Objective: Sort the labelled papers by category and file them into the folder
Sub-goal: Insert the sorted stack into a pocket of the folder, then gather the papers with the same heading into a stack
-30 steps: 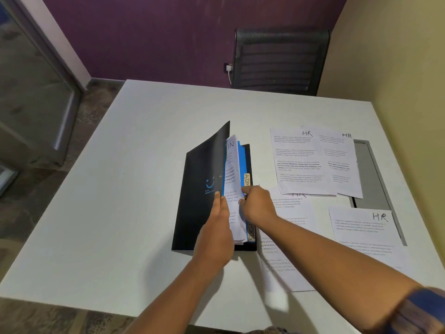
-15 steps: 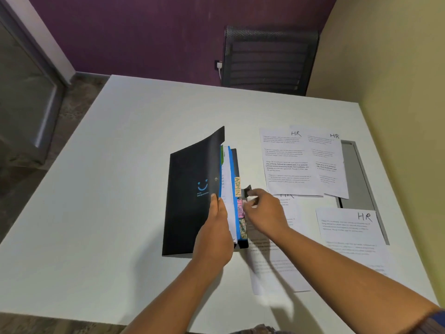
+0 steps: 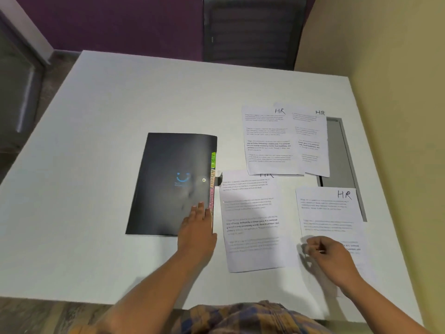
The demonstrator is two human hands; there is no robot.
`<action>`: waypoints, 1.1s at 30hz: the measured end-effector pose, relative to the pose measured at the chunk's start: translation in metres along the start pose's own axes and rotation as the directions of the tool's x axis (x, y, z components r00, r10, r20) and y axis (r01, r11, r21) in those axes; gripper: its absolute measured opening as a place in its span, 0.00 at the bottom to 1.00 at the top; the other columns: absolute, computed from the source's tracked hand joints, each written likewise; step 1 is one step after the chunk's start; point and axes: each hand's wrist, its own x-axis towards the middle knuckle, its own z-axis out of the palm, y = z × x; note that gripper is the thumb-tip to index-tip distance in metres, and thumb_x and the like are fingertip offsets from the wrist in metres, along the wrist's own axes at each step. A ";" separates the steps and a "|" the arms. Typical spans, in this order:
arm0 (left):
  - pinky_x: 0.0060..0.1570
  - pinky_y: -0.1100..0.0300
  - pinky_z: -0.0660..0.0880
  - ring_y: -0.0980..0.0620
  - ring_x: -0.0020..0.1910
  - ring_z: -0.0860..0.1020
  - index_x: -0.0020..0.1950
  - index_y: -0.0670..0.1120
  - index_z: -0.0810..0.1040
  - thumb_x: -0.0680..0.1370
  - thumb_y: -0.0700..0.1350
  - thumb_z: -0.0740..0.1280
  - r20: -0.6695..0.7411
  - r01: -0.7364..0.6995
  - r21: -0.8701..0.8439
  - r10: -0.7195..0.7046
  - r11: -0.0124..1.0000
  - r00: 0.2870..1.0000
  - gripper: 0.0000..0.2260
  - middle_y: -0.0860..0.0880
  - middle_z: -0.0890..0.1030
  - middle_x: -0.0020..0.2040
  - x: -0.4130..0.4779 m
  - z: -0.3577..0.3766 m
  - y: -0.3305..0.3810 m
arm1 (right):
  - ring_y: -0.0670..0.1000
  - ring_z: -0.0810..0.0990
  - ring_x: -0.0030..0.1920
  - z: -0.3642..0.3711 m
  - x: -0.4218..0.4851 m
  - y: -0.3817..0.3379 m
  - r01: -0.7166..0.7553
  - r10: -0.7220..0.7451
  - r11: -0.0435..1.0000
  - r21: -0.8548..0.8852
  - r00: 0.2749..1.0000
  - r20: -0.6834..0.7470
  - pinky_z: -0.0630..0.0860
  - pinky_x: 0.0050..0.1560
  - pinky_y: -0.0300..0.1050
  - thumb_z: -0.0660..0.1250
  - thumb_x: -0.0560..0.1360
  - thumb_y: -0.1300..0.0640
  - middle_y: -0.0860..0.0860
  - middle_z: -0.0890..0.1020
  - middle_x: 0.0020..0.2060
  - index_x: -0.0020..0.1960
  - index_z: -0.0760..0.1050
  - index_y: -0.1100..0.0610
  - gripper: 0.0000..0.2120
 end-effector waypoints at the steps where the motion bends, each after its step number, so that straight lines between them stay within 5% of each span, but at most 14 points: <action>1: 0.76 0.50 0.58 0.45 0.81 0.50 0.81 0.46 0.52 0.81 0.53 0.61 -0.002 0.004 0.001 -0.004 1.000 1.000 0.32 0.45 0.49 0.82 0.001 0.001 0.001 | 0.50 0.83 0.44 -0.004 0.000 0.009 0.000 0.000 1.000 -0.002 1.000 0.003 0.72 0.40 0.42 0.71 0.76 0.59 0.47 0.85 0.41 0.47 0.81 0.50 0.04; 7: 0.76 0.49 0.58 0.44 0.80 0.52 0.79 0.45 0.57 0.79 0.55 0.61 -0.029 0.077 -0.023 -0.078 0.997 0.997 0.31 0.43 0.53 0.82 0.001 0.001 0.015 | 0.48 0.83 0.44 -0.030 0.007 0.047 -0.014 0.015 0.997 0.076 1.000 -0.013 0.73 0.35 0.33 0.72 0.76 0.61 0.49 0.85 0.42 0.50 0.82 0.53 0.05; 9: 0.73 0.49 0.62 0.43 0.78 0.60 0.76 0.44 0.65 0.78 0.53 0.64 -0.086 0.111 -0.059 -0.115 0.992 0.990 0.28 0.43 0.62 0.78 -0.003 0.003 0.026 | 0.49 0.83 0.41 -0.041 0.013 0.057 -0.048 0.051 0.990 0.133 0.999 -0.019 0.73 0.31 0.30 0.72 0.76 0.62 0.51 0.85 0.42 0.51 0.82 0.55 0.05; 11: 0.61 0.50 0.73 0.42 0.64 0.75 0.60 0.44 0.77 0.76 0.51 0.66 -0.223 0.091 -0.130 -0.119 0.987 0.968 0.16 0.45 0.76 0.62 -0.010 0.007 0.040 | 0.50 0.82 0.42 -0.051 0.022 0.068 -0.056 0.061 0.992 0.116 0.997 -0.042 0.74 0.36 0.36 0.72 0.76 0.60 0.50 0.85 0.43 0.53 0.82 0.56 0.06; 13: 0.48 0.51 0.77 0.44 0.51 0.78 0.49 0.45 0.78 0.75 0.51 0.67 -0.287 0.104 -0.249 -0.176 0.963 0.941 0.10 0.47 0.76 0.50 -0.016 0.010 0.057 | 0.50 0.82 0.44 -0.061 0.030 0.079 -0.078 0.085 0.992 0.100 0.994 -0.070 0.73 0.40 0.41 0.71 0.77 0.58 0.50 0.85 0.45 0.56 0.82 0.56 0.08; 16: 0.45 0.51 0.78 0.44 0.50 0.77 0.51 0.45 0.76 0.74 0.55 0.70 -0.211 0.237 -0.393 -0.338 0.889 0.917 0.15 0.47 0.74 0.52 -0.021 0.020 0.080 | 0.51 0.80 0.47 -0.072 0.037 0.097 -0.087 0.097 0.994 0.068 0.984 -0.151 0.70 0.43 0.41 0.70 0.76 0.59 0.52 0.84 0.50 0.59 0.81 0.58 0.12; 21: 0.56 0.44 0.75 0.38 0.62 0.72 0.62 0.39 0.72 0.70 0.54 0.77 -0.081 0.423 -0.505 -0.529 0.752 0.845 0.29 0.41 0.70 0.61 -0.017 0.032 0.099 | 0.55 0.79 0.57 -0.080 0.040 0.121 -0.122 0.131 0.991 0.056 0.967 -0.218 0.72 0.54 0.45 0.71 0.76 0.59 0.57 0.79 0.62 0.65 0.76 0.60 0.18; 28: 0.40 0.56 0.71 0.45 0.39 0.75 0.50 0.43 0.67 0.67 0.41 0.80 0.070 0.468 -0.718 -0.616 0.515 0.785 0.23 0.45 0.77 0.47 -0.006 0.031 0.102 | 0.59 0.76 0.65 -0.078 0.039 0.136 -0.254 0.249 0.967 0.006 0.945 -0.214 0.75 0.63 0.52 0.72 0.76 0.52 0.59 0.75 0.68 0.73 0.68 0.63 0.30; 33: 0.40 0.53 0.79 0.46 0.41 0.81 0.45 0.45 0.79 0.76 0.47 0.71 0.091 0.398 -0.730 -0.499 0.555 0.862 0.06 0.47 0.84 0.44 -0.008 0.025 0.102 | 0.60 0.78 0.61 -0.078 0.038 0.129 -0.288 0.260 0.953 -0.095 0.936 -0.237 0.80 0.55 0.55 0.74 0.72 0.47 0.56 0.77 0.64 0.73 0.68 0.59 0.34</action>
